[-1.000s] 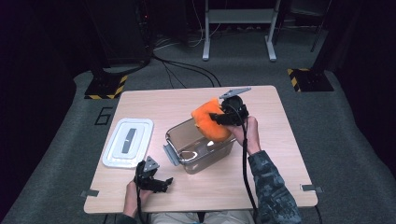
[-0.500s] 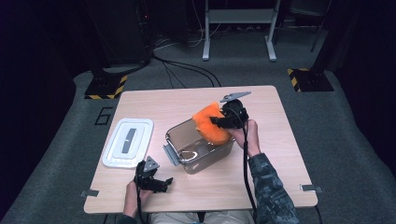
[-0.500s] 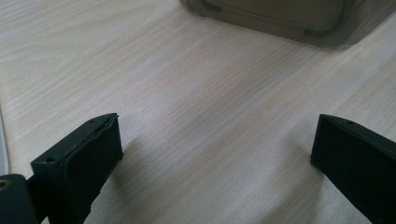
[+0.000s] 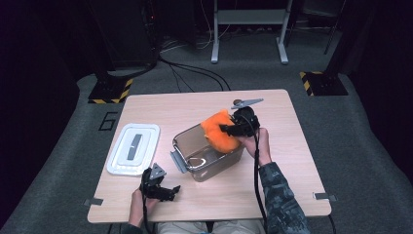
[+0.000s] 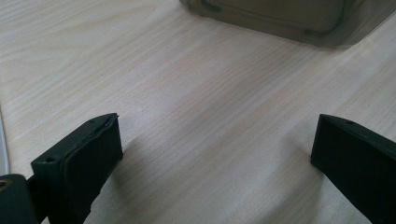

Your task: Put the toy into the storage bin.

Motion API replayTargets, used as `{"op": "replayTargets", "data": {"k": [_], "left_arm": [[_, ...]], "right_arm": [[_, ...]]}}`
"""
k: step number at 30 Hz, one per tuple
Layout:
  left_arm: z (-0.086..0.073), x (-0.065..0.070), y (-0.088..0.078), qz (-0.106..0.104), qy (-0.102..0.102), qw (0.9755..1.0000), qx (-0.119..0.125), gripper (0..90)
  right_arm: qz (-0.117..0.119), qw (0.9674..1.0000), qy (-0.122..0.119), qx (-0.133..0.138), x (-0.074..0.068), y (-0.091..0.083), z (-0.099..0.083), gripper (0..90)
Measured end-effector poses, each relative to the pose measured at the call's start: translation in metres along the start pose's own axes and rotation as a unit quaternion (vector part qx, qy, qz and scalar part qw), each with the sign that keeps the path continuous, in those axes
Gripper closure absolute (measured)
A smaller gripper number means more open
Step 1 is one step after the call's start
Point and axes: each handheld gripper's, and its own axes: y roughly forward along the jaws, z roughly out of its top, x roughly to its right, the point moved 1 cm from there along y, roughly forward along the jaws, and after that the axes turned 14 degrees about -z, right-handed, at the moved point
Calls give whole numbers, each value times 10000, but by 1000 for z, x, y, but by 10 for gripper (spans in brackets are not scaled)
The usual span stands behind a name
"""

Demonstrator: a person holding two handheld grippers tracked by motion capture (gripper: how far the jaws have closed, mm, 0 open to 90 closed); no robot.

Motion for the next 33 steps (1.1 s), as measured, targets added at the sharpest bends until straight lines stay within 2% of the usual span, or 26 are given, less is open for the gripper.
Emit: {"op": "replayTargets", "data": {"k": [7,17,22,27,29,31,33], "left_arm": [[0,0,0,4,-15,10000,20,18],[0,0,0,2,-16,10000,21,18],[0,0,0,2,-16,10000,20,18],[0,0,0,2,-15,10000,21,18],[0,0,0,2,-16,10000,21,18],[0,0,0,2,-15,10000,20,18],[0,0,0,2,-16,10000,21,18]], "right_arm": [[27,10000,-5,-33,1,2,-2,560],[25,9998,-138,-147,-1,5,-3,497],[-173,9994,-218,-196,-4,8,-2,390],[-383,9985,-309,-251,-8,9,-1,338],[-474,9977,-346,-353,-10,10,-1,326],[-550,9955,-485,-602,-12,14,-1,307],[-611,9940,-551,-716,-13,15,-1,315]]}}
